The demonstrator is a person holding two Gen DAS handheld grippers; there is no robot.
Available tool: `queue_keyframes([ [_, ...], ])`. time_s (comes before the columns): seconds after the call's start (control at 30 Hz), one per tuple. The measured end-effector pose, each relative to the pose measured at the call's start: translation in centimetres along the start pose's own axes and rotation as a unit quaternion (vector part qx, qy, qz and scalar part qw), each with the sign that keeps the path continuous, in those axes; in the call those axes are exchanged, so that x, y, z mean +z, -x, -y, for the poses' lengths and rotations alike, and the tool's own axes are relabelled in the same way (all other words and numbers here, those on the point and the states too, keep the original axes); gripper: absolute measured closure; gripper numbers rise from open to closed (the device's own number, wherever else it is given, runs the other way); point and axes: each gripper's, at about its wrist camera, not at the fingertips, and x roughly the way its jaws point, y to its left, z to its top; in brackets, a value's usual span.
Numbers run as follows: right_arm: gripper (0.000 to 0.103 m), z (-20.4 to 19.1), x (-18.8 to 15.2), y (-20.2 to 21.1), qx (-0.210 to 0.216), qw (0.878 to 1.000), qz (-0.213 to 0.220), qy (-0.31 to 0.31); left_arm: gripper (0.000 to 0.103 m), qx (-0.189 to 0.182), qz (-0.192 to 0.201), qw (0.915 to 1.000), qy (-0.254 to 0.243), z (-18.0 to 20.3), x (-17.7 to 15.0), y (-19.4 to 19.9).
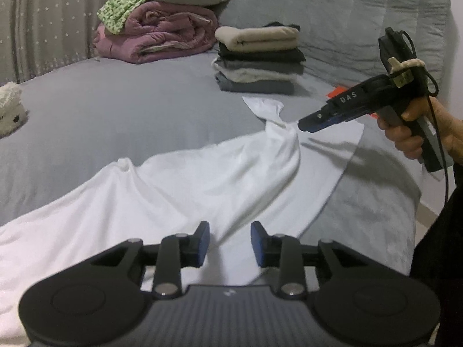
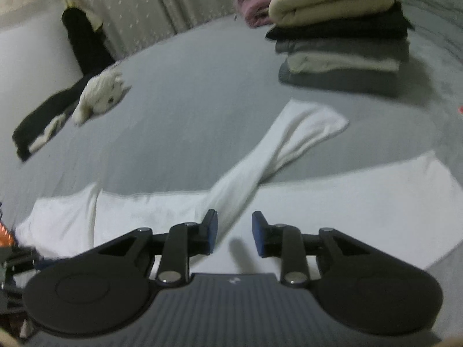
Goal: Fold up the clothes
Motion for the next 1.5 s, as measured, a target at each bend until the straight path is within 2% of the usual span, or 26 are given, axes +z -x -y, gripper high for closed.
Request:
queue_keyframes([
  [0.2, 0.072, -0.9, 1.8, -2.5, -0.033, 0.998, 0.033, 0.037, 0.071, -0.014, 0.018, 0.9995, 0.021, 0.5, 1.6, -1.9],
  [0.5, 0.073, -0.6, 2.9, -7.4, -0.071, 0.995, 0.038, 0.06, 0.071, -0.042, 0.015, 0.9986, 0.027, 2.1, 2.8, -5.2],
  [0.67, 0.083, -0.5, 2.7, -8.4, -0.089, 0.992, 0.048, 0.08, 0.071, -0.045, 0.004, 0.9986, 0.027, 2.3, 2.6, -6.0],
  [0.73, 0.101, -0.7, 2.7, -8.6, -0.106, 0.989, 0.051, 0.089, 0.071, -0.045, 0.003, 0.9986, 0.028, 2.4, 2.5, -6.2],
  [0.87, 0.102, 0.0, 3.0, -7.6, -0.101, 0.991, 0.062, 0.062, 0.071, -0.045, 0.004, 0.9986, 0.028, 2.4, 2.5, -6.1],
  [1.17, 0.102, 1.6, 3.0, -1.3, -0.099, 0.986, 0.127, 0.033, 0.072, -0.043, 0.003, 0.999, 0.012, 3.0, 2.5, -5.9],
  [1.5, 0.103, 3.4, 1.3, 3.5, -0.11, 0.983, 0.142, 0.035, 0.072, -0.037, 0.0, 0.9992, -0.014, 4.1, 2.2, -5.3],
])
